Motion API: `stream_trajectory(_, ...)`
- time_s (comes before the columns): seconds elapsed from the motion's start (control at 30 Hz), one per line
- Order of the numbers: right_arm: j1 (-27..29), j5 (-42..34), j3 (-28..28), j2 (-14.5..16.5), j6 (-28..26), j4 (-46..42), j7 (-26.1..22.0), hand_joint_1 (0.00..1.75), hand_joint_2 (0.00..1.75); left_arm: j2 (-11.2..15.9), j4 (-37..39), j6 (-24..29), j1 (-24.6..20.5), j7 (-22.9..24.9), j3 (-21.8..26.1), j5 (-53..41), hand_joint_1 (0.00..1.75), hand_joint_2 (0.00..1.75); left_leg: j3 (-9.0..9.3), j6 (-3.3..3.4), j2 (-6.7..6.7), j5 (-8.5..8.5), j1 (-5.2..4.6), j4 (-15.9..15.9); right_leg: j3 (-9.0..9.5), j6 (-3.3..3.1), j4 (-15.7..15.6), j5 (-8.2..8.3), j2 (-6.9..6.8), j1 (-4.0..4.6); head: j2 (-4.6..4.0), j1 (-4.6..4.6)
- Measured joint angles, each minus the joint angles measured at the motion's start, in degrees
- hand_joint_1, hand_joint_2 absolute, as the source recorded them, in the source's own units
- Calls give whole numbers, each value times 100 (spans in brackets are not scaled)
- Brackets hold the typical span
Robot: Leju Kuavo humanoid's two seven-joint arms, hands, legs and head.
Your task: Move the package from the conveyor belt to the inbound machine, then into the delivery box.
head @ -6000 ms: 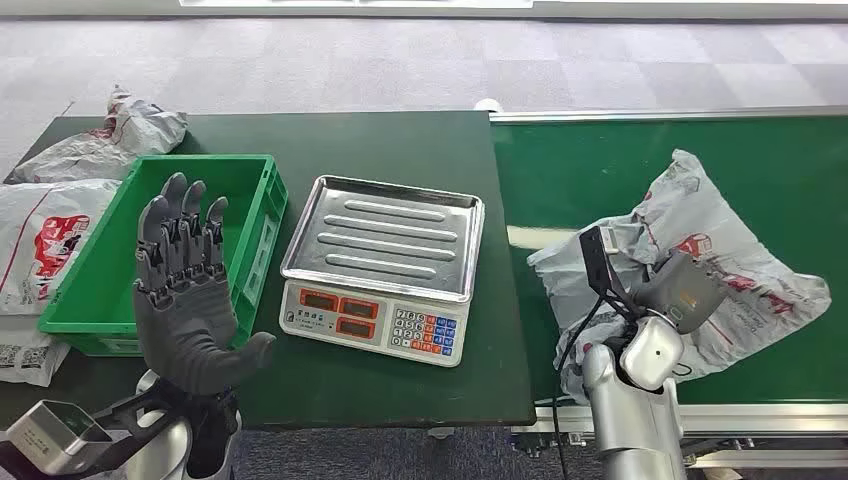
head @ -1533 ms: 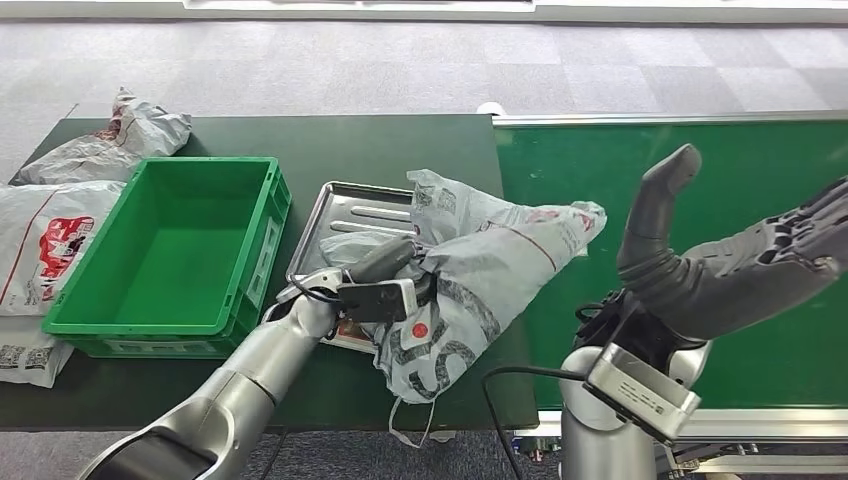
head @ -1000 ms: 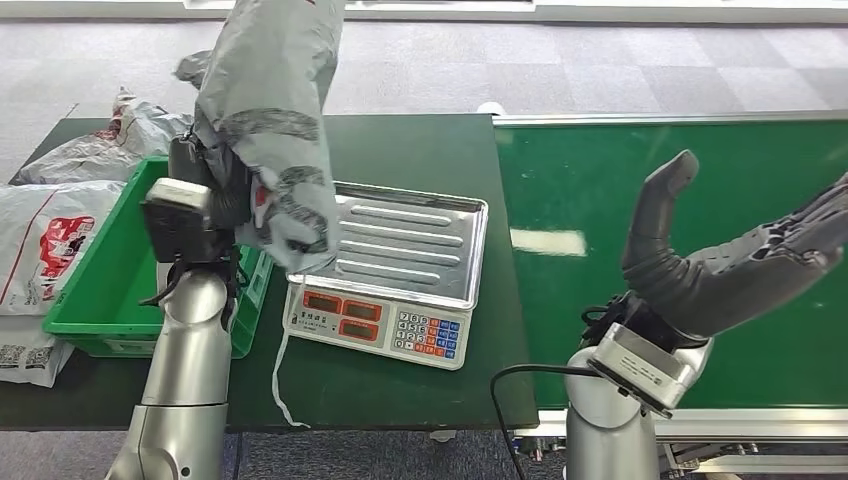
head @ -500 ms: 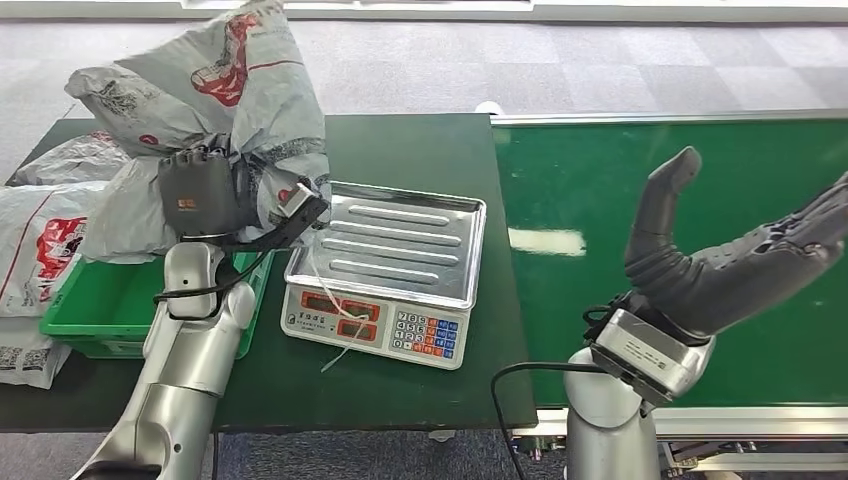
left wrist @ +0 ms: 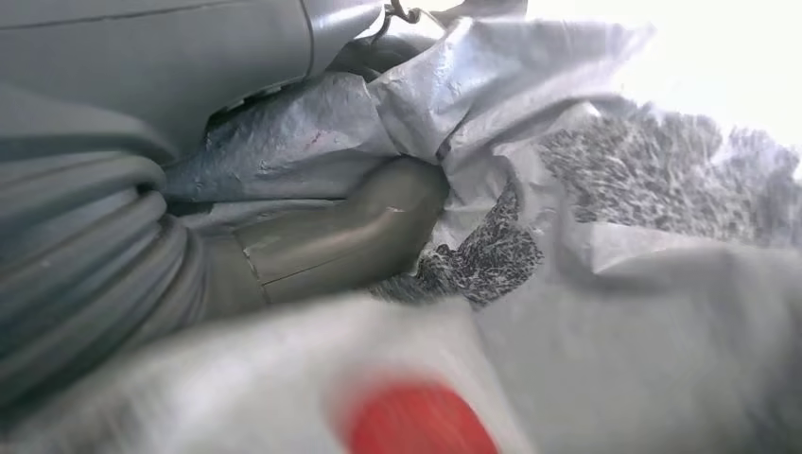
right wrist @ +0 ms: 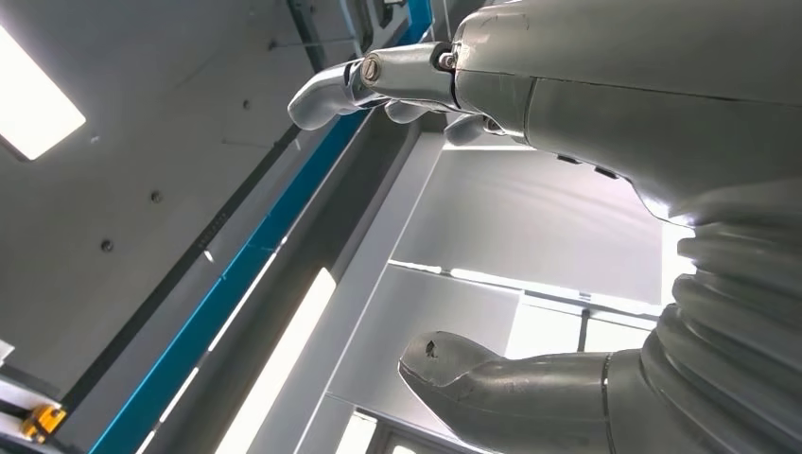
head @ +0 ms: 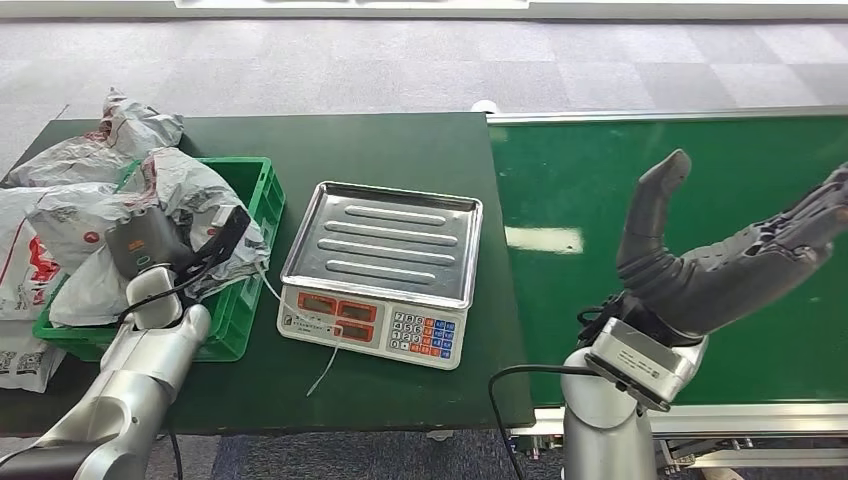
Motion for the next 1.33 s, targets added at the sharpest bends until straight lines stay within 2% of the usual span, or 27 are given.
stream_trajectory(0.03,0,24,20,0,0,0,31,0,175,63,63,63,28,33,117,66,7,175,1,-2,2,-1,0,0,-2,-1,0,0,5,1,0,1)
stream_trajectory(0.07,-1,46,41,0,0,0,60,0,175,124,99,109,68,70,242,116,0,175,1,-2,1,-1,0,0,-2,-2,0,-1,5,1,0,0)
stream_trajectory(0.13,-1,70,75,0,0,0,101,0,175,197,78,151,167,125,487,157,0,175,1,-3,-1,-2,0,0,-1,-4,0,-2,4,3,0,2)
stream_trajectory(0.27,0,85,125,0,0,0,126,0,175,261,15,184,256,150,911,139,0,0,4,-8,2,-5,0,-1,-1,-6,0,-3,5,3,0,1)
stream_trajectory(0.37,0,96,161,0,0,5,127,0,175,268,-24,186,280,-5,1111,136,0,0,6,-9,2,-5,1,-1,-2,-7,0,-3,5,4,0,1)
stream_trajectory(0.47,2,124,178,0,0,30,128,0,175,153,-417,187,395,-705,1475,276,0,0,7,-10,4,-3,1,0,-5,-9,0,-1,7,5,0,-1)
stream_trajectory(0.63,3,129,181,0,-1,105,124,0,175,-433,-1653,192,454,-3274,2910,1120,0,0,2,-11,6,0,1,1,-7,-8,0,2,9,4,0,2)
stream_trajectory(0.77,0,133,181,0,-2,157,123,0,175,-959,-2205,194,146,-5836,4281,2564,0,0,-1,-10,3,-1,0,2,-8,-6,0,4,7,3,0,1)
stream_trajectory(0.8,-1,137,181,0,-2,169,125,0,175,-1056,-2308,194,105,-6244,4460,2945,0,0,-1,-10,2,-1,0,2,-7,-6,0,3,7,2,0,1)
stream_trajectory(0.83,-2,139,180,0,-2,181,126,0,175,-1154,-2424,194,88,-6500,4587,3369,0,0,-1,-10,1,-1,0,2,-7,-6,0,3,6,3,0,1)
stream_trajectory(0.9,-3,146,178,0,-2,206,127,0,175,-1310,-2675,192,108,-6550,4562,4386,0,0,-1,-10,1,-2,0,2,-7,-6,0,3,5,4,0,1)
stream_trajectory(0.97,-3,163,169,0,-2,229,127,0,175,-1420,-2978,172,199,-6509,4301,5636,0,0,1,-10,2,-2,1,2,-7,-6,0,3,5,4,0,1)
stream_trajectory(1.03,-3,181,157,0,-2,247,127,0,175,-1496,-3380,81,381,-6496,3815,6797,0,0,0,-9,-1,-2,1,2,-6,-6,0,3,2,4,0,1)
stream_trajectory(1.1,-2,187,148,0,-2,266,122,0,175,-1559,-3827,-113,592,-6489,3247,7613,0,87,-2,-9,-9,-1,1,2,-4,-6,0,2,-7,4,0,1)
stream_trajectory(1.17,1,143,140,0,-2,282,92,0,175,-1605,-4235,-419,793,-6424,2781,8047,0,175,-3,-9,-11,-2,0,2,-2,-6,0,1,-11,4,0,1)
stream_trajectory(1.27,16,-51,121,-1,-4,305,-19,0,175,-1623,-4784,-1077,1105,-6133,2143,8334,0,175,-3,-8,-8,-3,-1,2,-4,-5,-1,1,-9,2,0,1)
stream_trajectory(1.33,22,-128,109,-2,-7,318,-69,0,175,-1623,-5002,-1333,1221,-6009,1854,8392,0,175,-5,-7,-10,-3,-1,2,-4,-5,-1,1,-11,2,0,2)
